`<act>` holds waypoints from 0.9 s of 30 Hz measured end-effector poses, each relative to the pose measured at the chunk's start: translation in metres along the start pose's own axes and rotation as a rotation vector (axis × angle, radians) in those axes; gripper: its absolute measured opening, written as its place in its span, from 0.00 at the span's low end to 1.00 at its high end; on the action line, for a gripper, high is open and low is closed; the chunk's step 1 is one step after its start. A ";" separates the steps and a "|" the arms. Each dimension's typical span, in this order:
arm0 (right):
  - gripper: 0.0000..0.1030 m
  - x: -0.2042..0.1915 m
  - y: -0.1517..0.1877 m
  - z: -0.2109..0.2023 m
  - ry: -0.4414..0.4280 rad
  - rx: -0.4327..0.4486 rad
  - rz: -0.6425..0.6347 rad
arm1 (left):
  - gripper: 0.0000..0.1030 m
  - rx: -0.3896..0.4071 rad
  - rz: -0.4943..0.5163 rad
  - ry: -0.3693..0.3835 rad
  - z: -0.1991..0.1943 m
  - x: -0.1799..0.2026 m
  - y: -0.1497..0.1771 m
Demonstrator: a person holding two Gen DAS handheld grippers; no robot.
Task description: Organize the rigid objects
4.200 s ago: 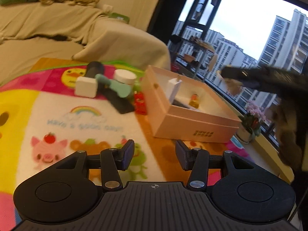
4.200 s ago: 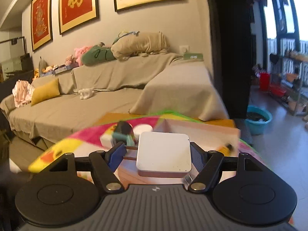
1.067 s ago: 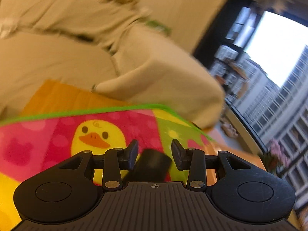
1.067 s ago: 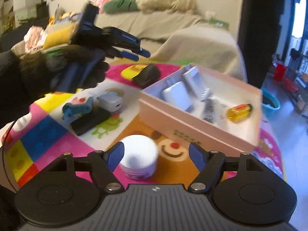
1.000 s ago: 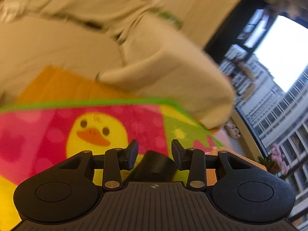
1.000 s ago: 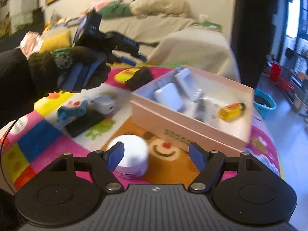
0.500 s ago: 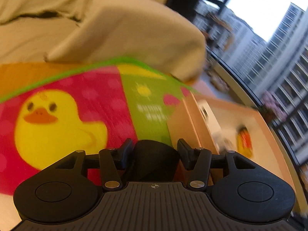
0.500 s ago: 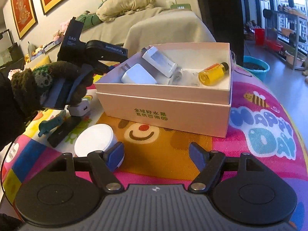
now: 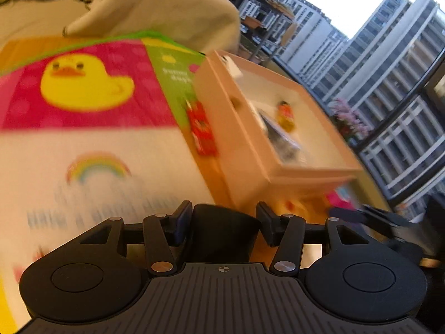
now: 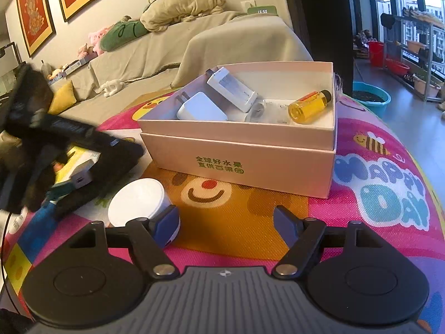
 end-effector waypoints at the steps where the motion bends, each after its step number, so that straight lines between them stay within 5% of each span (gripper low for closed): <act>1: 0.74 0.000 0.000 0.000 0.001 0.000 -0.001 | 0.53 0.026 -0.014 0.011 -0.010 0.003 0.004; 4: 0.74 0.000 0.000 0.001 0.003 0.002 0.000 | 0.52 0.180 -0.009 -0.041 -0.054 0.004 0.005; 9: 0.74 0.001 0.000 0.002 0.002 0.005 0.000 | 0.52 0.370 -0.043 -0.250 -0.122 -0.020 0.019; 14: 0.74 0.002 0.000 0.002 0.002 0.005 0.001 | 0.52 0.302 -0.176 -0.307 -0.130 -0.053 0.064; 19: 0.74 0.002 0.000 0.002 0.008 0.003 -0.005 | 0.52 0.257 -0.294 -0.189 -0.107 -0.060 0.087; 27: 0.74 0.000 0.001 0.003 0.018 0.003 -0.014 | 0.53 0.184 -0.133 -0.084 -0.070 -0.013 0.077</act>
Point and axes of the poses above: each gripper's, at about its wrist camera, not at the fingertips, and z roughly the way its jaws point, x to its right, y to its underside, the point moved 6 cm from there along z, roughly the way its jaws point, and after that the axes turned 3 degrees about -y, right-handed, at the moved point
